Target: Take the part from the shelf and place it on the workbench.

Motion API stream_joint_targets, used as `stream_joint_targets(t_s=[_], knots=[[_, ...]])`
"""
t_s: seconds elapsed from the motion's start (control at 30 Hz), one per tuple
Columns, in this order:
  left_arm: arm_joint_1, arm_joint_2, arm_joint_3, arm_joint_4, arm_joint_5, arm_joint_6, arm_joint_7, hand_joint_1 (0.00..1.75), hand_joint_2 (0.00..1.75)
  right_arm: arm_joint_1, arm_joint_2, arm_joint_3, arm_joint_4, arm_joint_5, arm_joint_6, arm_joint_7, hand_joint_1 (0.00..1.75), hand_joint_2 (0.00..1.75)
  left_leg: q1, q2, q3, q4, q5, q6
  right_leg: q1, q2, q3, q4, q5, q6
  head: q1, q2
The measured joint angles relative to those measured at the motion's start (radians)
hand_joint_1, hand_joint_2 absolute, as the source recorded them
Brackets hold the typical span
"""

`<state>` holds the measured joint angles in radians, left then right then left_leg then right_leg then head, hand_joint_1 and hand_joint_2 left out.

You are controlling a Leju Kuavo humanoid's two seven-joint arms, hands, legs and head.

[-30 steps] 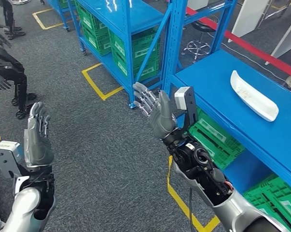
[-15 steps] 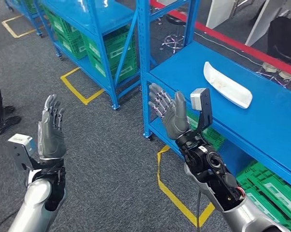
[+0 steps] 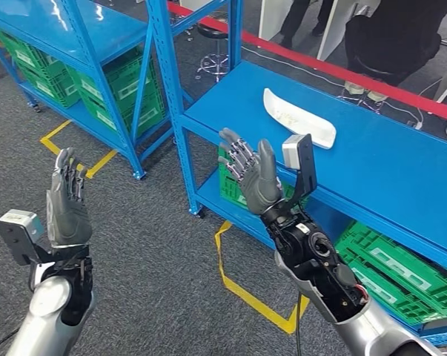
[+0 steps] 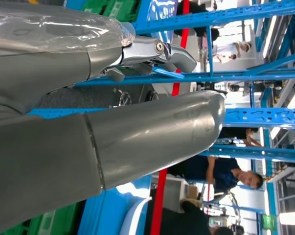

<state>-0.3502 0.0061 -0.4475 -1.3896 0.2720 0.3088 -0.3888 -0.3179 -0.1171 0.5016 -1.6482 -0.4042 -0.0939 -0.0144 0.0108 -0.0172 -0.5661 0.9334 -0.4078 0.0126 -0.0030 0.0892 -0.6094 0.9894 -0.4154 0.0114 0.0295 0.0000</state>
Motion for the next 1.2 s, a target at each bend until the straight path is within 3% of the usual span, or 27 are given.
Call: stream_joint_targets(t_s=[0.07,0.1,0.13,0.17,0.2,0.3,0.37,0.43,0.5,0.53,0.6,0.67,0.7,0.73,0.8,0.83,0.87,0.93,0.97,1.03,1.07,1.13,1.17,1.2], knots=[[0.004,0.002,0.000,0.000,0.000,0.004,0.001,0.00,0.00,-0.010,0.000,0.005,0.002,0.001,0.004,-0.003,0.00,0.00,0.000,0.018,0.006,-0.005,0.000,0.005,0.000,-0.054,-0.054,0.118,-0.061,0.008,0.010,0.000],[0.007,0.004,0.000,0.000,0.000,0.006,0.002,0.00,0.00,-0.013,0.000,0.007,0.005,0.000,0.006,-0.003,0.00,0.00,-0.001,0.028,0.006,-0.005,-0.001,0.006,-0.003,-0.068,-0.088,0.192,-0.092,0.012,0.014,0.000],[0.011,0.006,0.000,0.000,0.000,0.009,0.003,0.00,0.00,-0.014,0.000,0.010,0.007,-0.002,0.008,-0.004,0.00,0.00,-0.001,0.038,0.007,-0.005,-0.002,0.006,-0.008,-0.075,-0.114,0.247,-0.108,0.017,0.017,0.000],[0.015,0.008,0.000,0.000,0.000,0.012,0.004,0.00,0.00,-0.015,0.000,0.013,0.010,-0.003,0.011,-0.006,0.00,0.00,-0.001,0.047,0.007,-0.005,-0.003,0.005,-0.013,-0.079,-0.125,0.268,-0.107,0.022,0.019,0.000],[0.017,0.010,0.000,0.000,-0.001,0.016,0.007,0.00,0.00,-0.016,0.000,0.016,0.014,-0.005,0.015,-0.009,0.00,0.00,0.000,0.055,0.009,-0.004,-0.005,0.003,-0.019,-0.084,-0.114,0.248,-0.088,0.026,0.023,0.000],[0.020,0.016,0.000,-0.006,-0.006,0.029,0.019,0.00,0.00,-0.028,0.000,0.023,0.023,-0.009,0.030,-0.017,0.00,0.00,0.000,0.075,0.015,0.004,-0.016,-0.012,-0.022,-0.129,-0.010,0.047,-0.002,0.031,0.035,0.000],[0.025,0.021,0.000,-0.011,-0.009,0.033,0.025,0.00,0.00,-0.038,0.001,0.027,0.030,-0.009,0.034,-0.021,0.00,0.00,-0.004,0.090,0.014,0.010,-0.022,-0.023,-0.015,-0.148,0.024,-0.017,0.006,0.020,0.037,0.000],[0.031,0.024,0.000,-0.017,-0.011,0.035,0.028,0.00,0.00,-0.042,0.001,0.031,0.036,-0.009,0.036,-0.023,0.00,0.00,-0.003,0.107,0.015,0.011,-0.026,-0.032,-0.011,-0.129,0.025,-0.021,0.005,0.003,0.030,0.000],[0.034,0.027,0.001,-0.023,-0.012,0.037,0.029,0.00,0.00,-0.047,0.002,0.033,0.039,-0.009,0.037,-0.024,0.00,0.00,0.003,0.089,0.008,0.039,-0.050,-0.042,-0.010,-0.109,0.027,-0.024,0.008,-0.011,0.023,0.000],[0.035,0.029,0.001,-0.026,-0.012,0.038,0.030,0.00,0.00,-0.049,0.003,0.034,0.040,-0.009,0.037,-0.025,0.00,0.00,0.005,0.067,-0.012,0.084,-0.077,-0.045,-0.011,-0.100,0.028,-0.025,0.009,-0.018,0.017,0.000],[0.041,0.034,0.001,-0.029,-0.013,0.038,0.034,0.00,0.00,-0.051,0.006,0.037,0.043,-0.009,0.038,-0.025,0.00,0.00,0.005,0.031,-0.084,0.230,-0.140,-0.046,-0.009,-0.081,0.027,-0.025,0.010,-0.025,0.004,0.000],[0.050,0.038,0.001,-0.030,-0.013,0.038,0.040,0.00,0.00,-0.050,0.008,0.039,0.048,-0.009,0.037,-0.027,0.00,0.00,0.004,0.023,-0.143,0.330,-0.161,-0.041,-0.006,-0.057,0.026,-0.025,0.011,-0.029,-0.003,0.000],[0.053,0.040,0.001,-0.031,-0.013,0.037,0.041,0.00,0.00,-0.049,0.009,0.040,0.050,-0.009,0.037,-0.028,0.00,0.00,0.003,0.021,-0.145,0.321,-0.143,-0.037,-0.005,-0.045,0.027,-0.025,0.011,-0.029,-0.005,0.000],[0.054,0.041,0.001,-0.032,-0.014,0.036,0.043,0.00,0.00,-0.049,0.009,0.040,0.052,-0.009,0.036,-0.030,0.00,0.00,0.002,0.016,-0.125,0.270,-0.108,-0.031,-0.004,-0.032,0.027,-0.025,0.011,-0.029,-0.006,0.000],[0.054,0.043,0.001,-0.038,-0.017,0.032,0.045,0.00,0.00,-0.049,0.011,0.041,0.052,-0.008,0.033,-0.034,0.00,0.00,0.001,-0.018,-0.058,0.120,-0.035,-0.020,-0.002,-0.010,0.027,-0.024,0.012,-0.027,-0.008,0.000],[0.053,0.044,0.001,-0.041,-0.019,0.029,0.046,0.00,0.00,-0.049,0.013,0.041,0.052,-0.008,0.031,-0.035,0.00,0.00,0.000,-0.032,-0.033,0.064,-0.016,-0.018,-0.002,0.000,0.026,-0.024,0.012,-0.025,-0.008,0.000],[0.053,0.044,0.001,-0.043,-0.020,0.027,0.048,0.00,0.00,-0.048,0.014,0.041,0.052,-0.007,0.030,-0.035,0.00,0.00,-0.001,-0.041,-0.019,0.034,-0.008,-0.017,-0.003,0.009,0.024,-0.023,0.013,-0.021,-0.009,0.000],[0.053,0.044,0.001,-0.047,-0.022,0.024,0.053,0.00,0.00,-0.046,0.014,0.041,0.052,-0.005,0.028,-0.035,0.00,0.00,-0.003,-0.029,-0.013,0.021,-0.008,-0.015,-0.006,0.027,0.019,-0.026,0.016,-0.009,-0.008,0.000],[0.052,0.044,0.001,-0.049,-0.023,0.024,0.055,0.00,0.00,-0.045,0.014,0.040,0.052,-0.004,0.028,-0.035,0.00,0.00,-0.002,-0.019,-0.010,0.016,-0.006,-0.010,-0.006,0.021,0.017,-0.024,0.013,-0.004,-0.008,0.000],[0.050,0.043,0.001,-0.053,-0.023,0.023,0.057,0.00,0.00,-0.044,0.014,0.038,0.053,-0.003,0.027,-0.035,0.00,0.00,0.001,0.002,-0.002,0.005,-0.002,-0.001,-0.002,-0.019,-0.008,0.026,-0.020,0.004,0.000,0.000],[0.050,0.043,0.002,-0.053,-0.024,0.023,0.058,0.00,0.00,-0.044,0.014,0.037,0.053,-0.003,0.027,-0.035,0.00,0.00,0.000,0.013,0.000,0.003,-0.002,0.002,-0.002,-0.047,-0.033,0.082,-0.050,0.006,0.005,0.000],[0.052,0.043,0.002,-0.054,-0.024,0.023,0.059,0.00,0.00,-0.042,0.014,0.037,0.056,-0.003,0.027,-0.035,0.00,0.00,-0.001,0.033,0.001,0.003,-0.004,0.006,-0.005,-0.072,-0.096,0.220,-0.109,0.012,0.014,0.000],[0.053,0.043,0.002,-0.054,-0.024,0.023,0.059,0.00,0.00,-0.040,0.014,0.037,0.057,-0.003,0.028,-0.035,0.00,0.00,-0.002,0.043,0.001,0.004,-0.005,0.006,-0.007,-0.077,-0.115,0.263,-0.119,0.015,0.017,0.000],[0.053,0.043,0.002,-0.054,-0.024,0.024,0.059,0.00,0.00,-0.039,0.014,0.037,0.059,-0.003,0.028,-0.035,0.00,0.00,-0.002,0.054,0.001,0.004,-0.006,0.005,-0.010,-0.080,-0.115,0.267,-0.110,0.017,0.020,0.000]])
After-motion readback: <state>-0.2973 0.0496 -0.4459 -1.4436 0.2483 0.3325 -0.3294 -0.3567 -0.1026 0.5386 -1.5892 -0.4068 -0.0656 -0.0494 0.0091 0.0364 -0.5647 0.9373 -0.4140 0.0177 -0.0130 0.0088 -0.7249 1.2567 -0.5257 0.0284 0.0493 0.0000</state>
